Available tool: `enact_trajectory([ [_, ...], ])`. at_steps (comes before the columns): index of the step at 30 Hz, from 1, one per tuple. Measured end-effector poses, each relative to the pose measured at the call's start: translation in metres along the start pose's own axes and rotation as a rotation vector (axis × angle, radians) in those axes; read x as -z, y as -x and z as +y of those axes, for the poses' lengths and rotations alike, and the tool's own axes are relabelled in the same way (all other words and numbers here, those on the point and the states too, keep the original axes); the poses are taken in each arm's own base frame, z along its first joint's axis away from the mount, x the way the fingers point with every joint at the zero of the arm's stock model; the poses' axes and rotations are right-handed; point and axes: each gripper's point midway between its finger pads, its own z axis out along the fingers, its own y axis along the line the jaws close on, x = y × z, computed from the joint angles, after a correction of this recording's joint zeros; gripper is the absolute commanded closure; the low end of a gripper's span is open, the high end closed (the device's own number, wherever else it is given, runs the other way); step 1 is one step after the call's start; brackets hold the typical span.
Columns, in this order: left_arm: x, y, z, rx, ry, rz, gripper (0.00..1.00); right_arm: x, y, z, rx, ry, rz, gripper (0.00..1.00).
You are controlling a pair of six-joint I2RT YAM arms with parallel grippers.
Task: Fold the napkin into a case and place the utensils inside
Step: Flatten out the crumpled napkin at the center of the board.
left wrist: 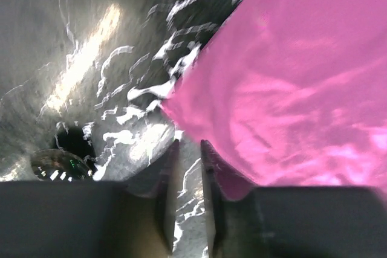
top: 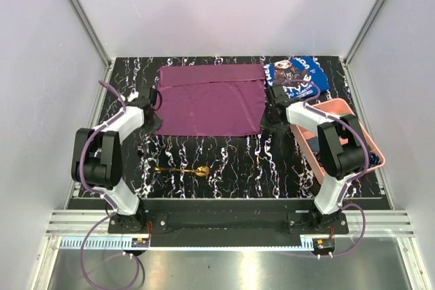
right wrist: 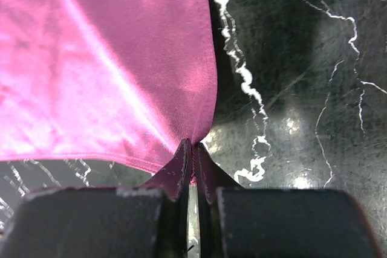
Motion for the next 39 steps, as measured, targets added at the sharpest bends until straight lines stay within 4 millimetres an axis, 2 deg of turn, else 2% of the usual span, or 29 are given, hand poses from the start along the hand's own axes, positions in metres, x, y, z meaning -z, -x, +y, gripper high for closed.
enact_trajectory([
  [2, -0.002, -0.01, 0.008, 0.002, 0.023, 0.025, 0.61, 0.003, 0.0, 0.003, 0.004, 0.016, 0.001, 1.0],
  [5, -0.002, -0.016, 0.013, 0.0, 0.043, 0.043, 0.57, 0.006, 0.0, 0.006, 0.008, 0.034, 0.003, 1.0],
  [14, -0.014, -0.016, 0.015, -0.021, 0.092, 0.054, 0.58, 0.007, 0.001, 0.012, 0.01, 0.064, 0.005, 1.0],
  [18, -0.021, -0.009, 0.009, -0.034, 0.103, 0.046, 0.58, 0.007, 0.001, 0.012, 0.016, 0.065, 0.003, 1.0],
  [24, -0.02, 0.001, 0.005, -0.05, 0.11, 0.02, 0.57, 0.007, 0.001, 0.011, 0.025, 0.065, 0.003, 1.0],
  [29, -0.023, -0.001, 0.009, -0.058, 0.131, 0.027, 0.56, 0.006, 0.0, 0.011, 0.032, 0.065, 0.003, 1.0],
  [34, -0.029, -0.002, 0.01, -0.057, 0.156, 0.045, 0.61, 0.006, 0.0, 0.011, 0.033, 0.065, 0.004, 1.0],
  [39, -0.035, 0.005, 0.002, -0.049, 0.155, 0.044, 0.78, 0.008, 0.0, 0.011, 0.033, 0.068, 0.001, 1.0],
])
